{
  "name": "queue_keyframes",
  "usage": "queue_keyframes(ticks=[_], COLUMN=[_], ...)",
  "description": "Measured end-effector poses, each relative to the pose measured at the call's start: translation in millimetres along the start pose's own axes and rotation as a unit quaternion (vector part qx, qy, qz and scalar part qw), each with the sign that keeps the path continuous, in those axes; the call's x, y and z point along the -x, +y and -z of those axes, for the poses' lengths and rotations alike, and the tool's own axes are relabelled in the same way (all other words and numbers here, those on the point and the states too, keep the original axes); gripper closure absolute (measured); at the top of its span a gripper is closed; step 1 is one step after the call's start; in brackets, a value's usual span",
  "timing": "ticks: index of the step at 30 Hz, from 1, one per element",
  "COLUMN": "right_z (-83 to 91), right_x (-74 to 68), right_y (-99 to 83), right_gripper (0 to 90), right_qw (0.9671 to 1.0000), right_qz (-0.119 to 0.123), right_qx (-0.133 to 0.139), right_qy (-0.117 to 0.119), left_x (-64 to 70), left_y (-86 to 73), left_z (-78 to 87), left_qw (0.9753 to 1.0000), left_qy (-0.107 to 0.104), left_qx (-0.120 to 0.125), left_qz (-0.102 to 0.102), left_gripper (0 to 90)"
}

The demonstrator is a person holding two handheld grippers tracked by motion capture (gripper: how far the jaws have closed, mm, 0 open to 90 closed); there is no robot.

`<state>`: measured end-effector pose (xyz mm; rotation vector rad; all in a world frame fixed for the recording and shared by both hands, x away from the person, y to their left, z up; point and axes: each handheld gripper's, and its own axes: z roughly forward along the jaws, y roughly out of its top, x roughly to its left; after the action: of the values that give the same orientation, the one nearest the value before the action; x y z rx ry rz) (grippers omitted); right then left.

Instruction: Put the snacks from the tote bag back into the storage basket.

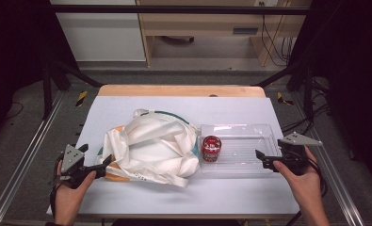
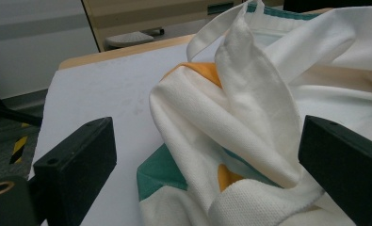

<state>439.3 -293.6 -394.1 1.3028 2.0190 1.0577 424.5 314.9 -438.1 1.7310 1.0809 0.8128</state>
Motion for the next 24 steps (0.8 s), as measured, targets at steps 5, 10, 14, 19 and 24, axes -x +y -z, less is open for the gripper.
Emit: queue_keyframes(ticks=[5,10,14,19,24], right_z=[-15.1,-28.4,-32.3,-34.4,-29.7], right_x=[-7.0,-11.3,-13.8,-14.7,-18.3], right_y=[-0.1,2.9,3.5,-0.1,-6.1], right_gripper=[8.6,8.4,8.5,7.6,7.5], right_qw=[0.9999,0.9999,0.9995,0.9994,0.9993], right_qz=[-0.009,-0.011,-0.021,-0.027,-0.025], right_qx=[0.004,0.009,0.016,0.012,0.013], right_qy=[0.004,-0.007,-0.020,-0.019,-0.025], left_x=[-0.5,0.1,-1.7,-4.4,-6.1], left_y=[-0.4,-0.7,-1.4,-2.5,-3.2], left_z=[0.0,-0.3,0.8,1.1,0.9], left_qw=[1.0000,1.0000,1.0000,0.9999,0.9998], left_qy=[0.002,0.002,0.004,0.006,0.008], left_qx=[-0.001,-0.002,0.000,0.000,0.000], left_qz=[-0.001,0.001,0.006,0.013,0.017], left_gripper=[4.4,4.4,4.4,4.4,4.4])
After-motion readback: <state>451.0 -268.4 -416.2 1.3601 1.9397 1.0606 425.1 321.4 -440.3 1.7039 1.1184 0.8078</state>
